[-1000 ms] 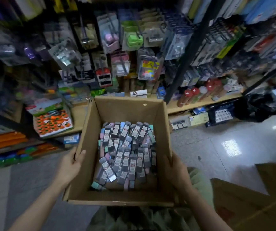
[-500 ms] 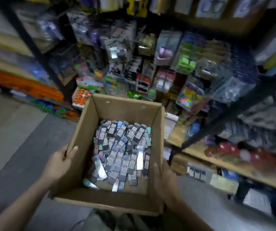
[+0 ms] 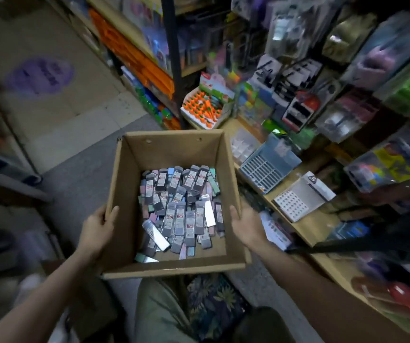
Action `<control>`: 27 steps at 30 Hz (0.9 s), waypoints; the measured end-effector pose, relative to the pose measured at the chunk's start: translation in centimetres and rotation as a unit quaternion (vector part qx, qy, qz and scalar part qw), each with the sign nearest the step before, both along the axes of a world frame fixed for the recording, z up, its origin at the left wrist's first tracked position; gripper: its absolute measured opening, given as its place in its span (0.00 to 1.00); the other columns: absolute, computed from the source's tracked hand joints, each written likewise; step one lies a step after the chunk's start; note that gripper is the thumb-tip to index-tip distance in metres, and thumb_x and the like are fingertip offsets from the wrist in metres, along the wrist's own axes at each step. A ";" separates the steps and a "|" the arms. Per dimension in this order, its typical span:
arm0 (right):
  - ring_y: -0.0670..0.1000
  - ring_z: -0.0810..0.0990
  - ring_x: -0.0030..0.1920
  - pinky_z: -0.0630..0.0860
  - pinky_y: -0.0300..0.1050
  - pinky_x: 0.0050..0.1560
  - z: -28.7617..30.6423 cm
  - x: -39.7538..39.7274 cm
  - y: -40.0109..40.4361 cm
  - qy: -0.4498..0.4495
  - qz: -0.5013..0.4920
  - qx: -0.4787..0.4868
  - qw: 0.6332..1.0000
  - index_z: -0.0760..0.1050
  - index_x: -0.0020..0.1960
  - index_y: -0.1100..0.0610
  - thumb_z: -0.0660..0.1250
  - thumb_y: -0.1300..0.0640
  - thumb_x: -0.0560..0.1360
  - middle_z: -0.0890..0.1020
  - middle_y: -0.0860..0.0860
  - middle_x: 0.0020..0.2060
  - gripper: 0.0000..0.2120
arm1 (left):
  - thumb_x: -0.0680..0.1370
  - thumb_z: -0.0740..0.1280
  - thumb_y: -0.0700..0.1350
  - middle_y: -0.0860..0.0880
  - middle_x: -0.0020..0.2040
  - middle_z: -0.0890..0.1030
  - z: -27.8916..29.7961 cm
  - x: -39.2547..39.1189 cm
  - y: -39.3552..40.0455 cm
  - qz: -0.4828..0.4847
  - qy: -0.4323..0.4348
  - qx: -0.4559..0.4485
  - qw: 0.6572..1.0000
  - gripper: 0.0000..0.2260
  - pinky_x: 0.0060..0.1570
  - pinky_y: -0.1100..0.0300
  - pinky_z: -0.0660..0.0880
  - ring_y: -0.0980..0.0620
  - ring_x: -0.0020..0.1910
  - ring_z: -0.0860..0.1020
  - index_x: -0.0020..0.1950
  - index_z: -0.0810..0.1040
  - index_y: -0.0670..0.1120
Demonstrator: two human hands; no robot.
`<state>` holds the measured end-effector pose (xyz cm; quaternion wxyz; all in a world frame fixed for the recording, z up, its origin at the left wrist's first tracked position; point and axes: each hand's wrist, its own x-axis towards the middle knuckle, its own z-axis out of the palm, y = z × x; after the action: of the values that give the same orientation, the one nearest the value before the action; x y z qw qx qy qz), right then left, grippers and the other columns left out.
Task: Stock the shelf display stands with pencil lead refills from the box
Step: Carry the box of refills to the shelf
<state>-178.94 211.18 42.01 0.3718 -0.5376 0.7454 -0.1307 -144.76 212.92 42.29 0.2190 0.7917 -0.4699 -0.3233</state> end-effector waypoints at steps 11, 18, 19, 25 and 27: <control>0.59 0.81 0.51 0.65 0.40 0.39 -20.2 5.1 -8.9 -0.002 -0.025 0.064 0.998 0.74 0.65 0.63 0.57 0.52 0.83 0.82 0.62 0.51 0.18 | 0.82 0.60 0.51 0.41 0.45 0.81 -17.8 4.4 -10.4 -0.005 0.002 0.057 0.998 0.14 0.45 0.48 0.77 0.42 0.42 0.80 0.62 0.75 0.45; 0.56 0.81 0.47 0.69 0.39 0.42 -31.6 3.2 -11.6 0.013 -0.021 0.041 0.999 0.74 0.64 0.60 0.57 0.53 0.83 0.82 0.58 0.48 0.15 | 0.82 0.61 0.46 0.40 0.40 0.79 -32.1 1.9 -10.8 0.042 0.016 0.024 0.999 0.12 0.35 0.54 0.72 0.44 0.36 0.77 0.59 0.77 0.40; 0.56 0.81 0.45 0.73 0.41 0.42 -33.3 2.8 -11.9 0.004 -0.024 0.046 0.999 0.74 0.63 0.60 0.57 0.53 0.83 0.81 0.57 0.46 0.15 | 0.82 0.61 0.46 0.41 0.42 0.80 -34.3 1.2 -10.6 0.052 0.029 0.015 0.998 0.12 0.36 0.54 0.73 0.44 0.37 0.78 0.60 0.77 0.40; 0.53 0.83 0.43 0.80 0.45 0.43 -43.1 0.2 -12.0 -0.003 -0.011 0.019 1.000 0.74 0.61 0.61 0.57 0.56 0.83 0.82 0.56 0.44 0.13 | 0.82 0.62 0.46 0.41 0.49 0.83 -46.7 -2.4 -9.0 0.096 0.090 -0.009 0.991 0.11 0.47 0.47 0.79 0.45 0.44 0.80 0.60 0.78 0.42; 0.51 0.82 0.41 0.75 0.36 0.36 -46.2 -0.6 -11.7 0.009 0.009 -0.007 1.000 0.74 0.64 0.60 0.58 0.56 0.83 0.82 0.54 0.42 0.14 | 0.81 0.63 0.47 0.42 0.45 0.83 -50.3 -3.0 -7.9 0.101 0.090 -0.024 0.991 0.08 0.46 0.45 0.79 0.45 0.42 0.81 0.56 0.78 0.46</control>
<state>-179.57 199.52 -4.14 0.3624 -0.5478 0.7432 -0.1277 -147.81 205.00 -8.01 0.3107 0.7973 -0.3738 -0.3580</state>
